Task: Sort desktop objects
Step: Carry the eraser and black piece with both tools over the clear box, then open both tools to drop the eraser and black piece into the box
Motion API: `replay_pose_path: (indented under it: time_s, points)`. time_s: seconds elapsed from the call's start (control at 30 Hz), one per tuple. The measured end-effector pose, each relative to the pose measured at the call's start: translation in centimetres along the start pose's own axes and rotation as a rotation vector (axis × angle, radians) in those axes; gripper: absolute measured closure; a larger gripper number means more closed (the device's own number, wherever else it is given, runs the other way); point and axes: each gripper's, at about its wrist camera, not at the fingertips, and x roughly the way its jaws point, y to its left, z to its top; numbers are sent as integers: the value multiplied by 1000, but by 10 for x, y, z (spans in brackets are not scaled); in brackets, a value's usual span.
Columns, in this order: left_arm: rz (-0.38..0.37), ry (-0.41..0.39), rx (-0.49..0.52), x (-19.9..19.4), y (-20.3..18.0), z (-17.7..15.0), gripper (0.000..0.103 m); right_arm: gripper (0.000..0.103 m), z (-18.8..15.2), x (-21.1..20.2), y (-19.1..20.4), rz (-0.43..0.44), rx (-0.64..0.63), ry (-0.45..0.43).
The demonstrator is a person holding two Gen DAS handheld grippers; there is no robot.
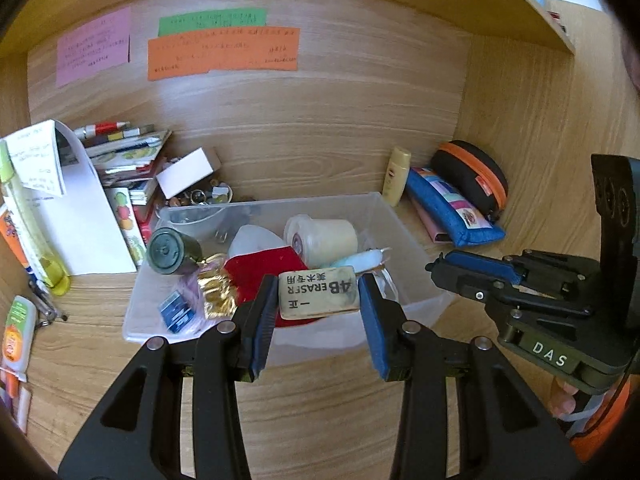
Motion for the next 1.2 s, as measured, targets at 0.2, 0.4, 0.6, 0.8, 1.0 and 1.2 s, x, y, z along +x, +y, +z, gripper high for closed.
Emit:
replay_pose_path:
  time_s: [0.2,0.4,0.6,0.8,1.0,1.2]
  points:
    - [-15,45,1,29,-1,7,63,89,2,20,-4,-3,3,35]
    - [-28,92,24,50,-9,2,63,89,0,35,-3,0,-2,62]
    - [-26,109,40,57,-11,-1,63,89,-1,32,4,-31,-51,28]
    - [-20,104,43,51,-10,1,63,88,-1,36,3,-35,-52,39]
    - [-4,74,41,37,-8,5,53,73,1,31,-4,-34,-22,21]
    - [20,25,46,19,-7,7,42,61,4,19,-6,-43,-10,-9]
